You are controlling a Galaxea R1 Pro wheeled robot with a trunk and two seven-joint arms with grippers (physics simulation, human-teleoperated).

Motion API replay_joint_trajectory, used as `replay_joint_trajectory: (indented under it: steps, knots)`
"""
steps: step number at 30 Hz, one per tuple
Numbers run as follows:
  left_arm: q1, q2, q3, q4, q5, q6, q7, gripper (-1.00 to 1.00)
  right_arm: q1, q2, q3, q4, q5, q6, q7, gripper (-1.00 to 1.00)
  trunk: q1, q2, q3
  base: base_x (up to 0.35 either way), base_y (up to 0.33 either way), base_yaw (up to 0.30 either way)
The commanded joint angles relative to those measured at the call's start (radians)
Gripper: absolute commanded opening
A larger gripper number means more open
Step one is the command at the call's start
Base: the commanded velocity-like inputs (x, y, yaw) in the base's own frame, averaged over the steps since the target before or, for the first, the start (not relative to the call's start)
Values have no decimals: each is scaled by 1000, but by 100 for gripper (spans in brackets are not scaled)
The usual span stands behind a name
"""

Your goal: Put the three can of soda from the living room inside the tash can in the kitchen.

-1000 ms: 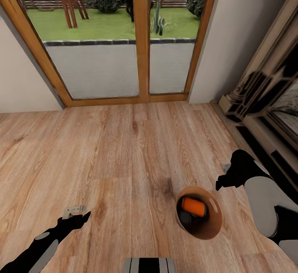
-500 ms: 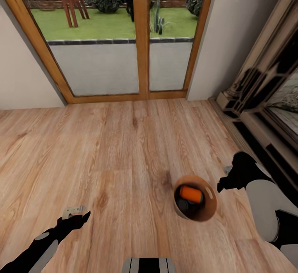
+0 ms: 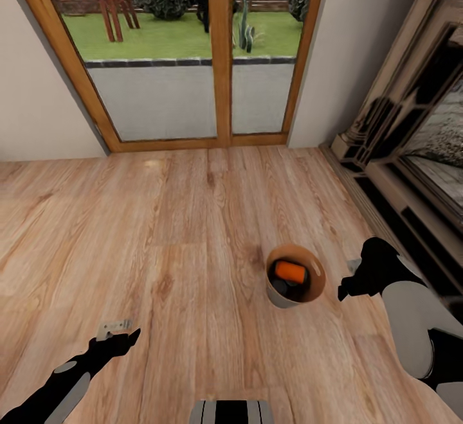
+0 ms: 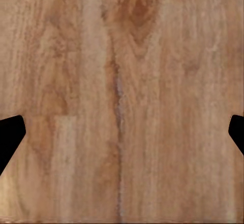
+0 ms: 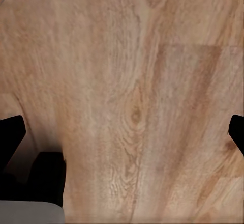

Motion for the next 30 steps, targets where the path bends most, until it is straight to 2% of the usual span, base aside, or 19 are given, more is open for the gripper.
replay_joint_trajectory:
  steps: [1, 11, 17, 19, 21, 23, 28, 30]
  knots:
    - [0, 0, 0, 0, 0, 0, 0, 100, 1, 0, 0, 0, 0, 0, 0, 100, 0, 0, 0, -326, 0, 0]
    - [0, -1, 1, 0, 2, -1, 0, 100, 22, -1, -8, -2, -1, 0, 2, 100, 0, 0, 0, -276, 0, 0]
    - [0, -3, 1, 1, 3, -1, 0, 100, 52, 3, -115, -23, -1, -58, 0, 100, 0, 0, 0, -50, 0, 0]
    - [0, -4, 1, 2, 3, -3, 0, 100, 90, 5, -163, -58, -1, -115, -1, 100, 0, 0, 0, -13, 0, 0]
    - [0, -4, 2, 2, 3, -3, 0, 100, 108, 6, -171, -67, -1, -134, -1, 100, 0, 0, 0, -6, 0, 0]
    - [0, -6, 2, 2, 3, -3, 0, 100, 136, 6, -180, -76, -1, -177, -2, 100, -8, 14, 6, -3, 0, 0]
    - [0, -8, 2, 7, 3, -2, 0, 100, 162, 7, -203, -86, -1, -221, -2, 100, -27, 49, 22, -1, 0, 0]
    - [-1, -15, 2, 47, 2, -3, 0, 100, 186, 8, -220, -113, -2, -239, -1, 100, -35, 63, 28, 0, 0, 0]
